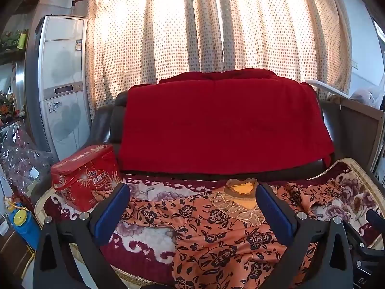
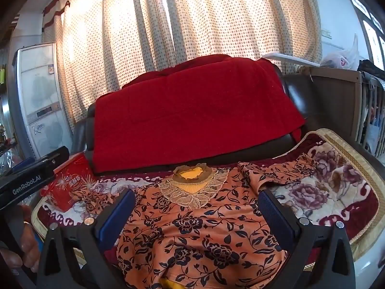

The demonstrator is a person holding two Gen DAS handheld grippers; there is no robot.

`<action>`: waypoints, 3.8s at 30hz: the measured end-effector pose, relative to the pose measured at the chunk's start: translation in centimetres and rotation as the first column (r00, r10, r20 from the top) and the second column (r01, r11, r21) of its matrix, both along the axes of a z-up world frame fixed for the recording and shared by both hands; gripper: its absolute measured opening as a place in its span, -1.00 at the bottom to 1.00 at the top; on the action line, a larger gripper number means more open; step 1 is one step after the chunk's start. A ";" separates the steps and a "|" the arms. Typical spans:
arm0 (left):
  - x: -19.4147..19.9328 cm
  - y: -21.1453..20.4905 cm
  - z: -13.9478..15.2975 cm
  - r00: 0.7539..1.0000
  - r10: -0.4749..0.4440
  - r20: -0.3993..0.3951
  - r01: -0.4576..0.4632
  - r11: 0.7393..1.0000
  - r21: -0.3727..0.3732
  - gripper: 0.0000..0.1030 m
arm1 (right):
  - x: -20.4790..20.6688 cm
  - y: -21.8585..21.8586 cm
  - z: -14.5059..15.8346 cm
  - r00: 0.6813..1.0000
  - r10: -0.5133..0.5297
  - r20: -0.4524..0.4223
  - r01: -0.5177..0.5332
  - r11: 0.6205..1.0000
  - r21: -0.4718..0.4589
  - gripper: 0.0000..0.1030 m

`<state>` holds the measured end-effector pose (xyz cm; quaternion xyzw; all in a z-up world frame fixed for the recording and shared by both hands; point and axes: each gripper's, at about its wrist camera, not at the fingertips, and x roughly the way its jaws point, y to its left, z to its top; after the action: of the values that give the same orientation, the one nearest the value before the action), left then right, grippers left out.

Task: Fold small clothes

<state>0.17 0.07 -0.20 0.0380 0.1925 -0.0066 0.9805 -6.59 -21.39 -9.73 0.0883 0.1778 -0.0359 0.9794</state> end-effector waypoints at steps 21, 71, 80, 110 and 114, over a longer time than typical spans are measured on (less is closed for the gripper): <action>1.2 0.2 -0.9 1.000 0.017 -0.009 -0.017 1.000 -0.002 1.00 | 1.2 -0.3 -0.7 1.000 0.003 -0.029 -0.003 1.000 0.010 0.99; 20.4 -9.2 -14.3 0.911 -0.104 -0.398 0.085 0.994 -0.066 1.00 | 15.0 -15.2 -9.6 0.988 -0.029 -0.153 0.069 0.962 0.263 0.99; 25.8 -9.9 -20.8 0.878 -0.053 -0.475 0.011 0.996 -0.091 1.00 | 19.1 -38.2 -20.5 0.922 -0.287 -0.259 0.385 0.622 0.682 0.40; 26.0 -0.3 -17.9 0.945 0.204 -0.256 -0.214 0.977 -0.009 1.00 | 30.5 -24.7 -4.2 0.984 0.018 0.176 -0.134 0.721 0.679 -0.90; 25.6 3.8 -17.4 0.918 0.302 -0.257 -0.313 0.950 -0.003 1.00 | 34.2 -16.1 -4.0 0.974 0.175 0.144 -0.225 0.680 0.697 -0.90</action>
<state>25.81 3.89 -17.63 -0.0153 0.3197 0.1383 0.9373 27.56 -37.45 -13.68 0.4394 0.1543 0.1452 0.8730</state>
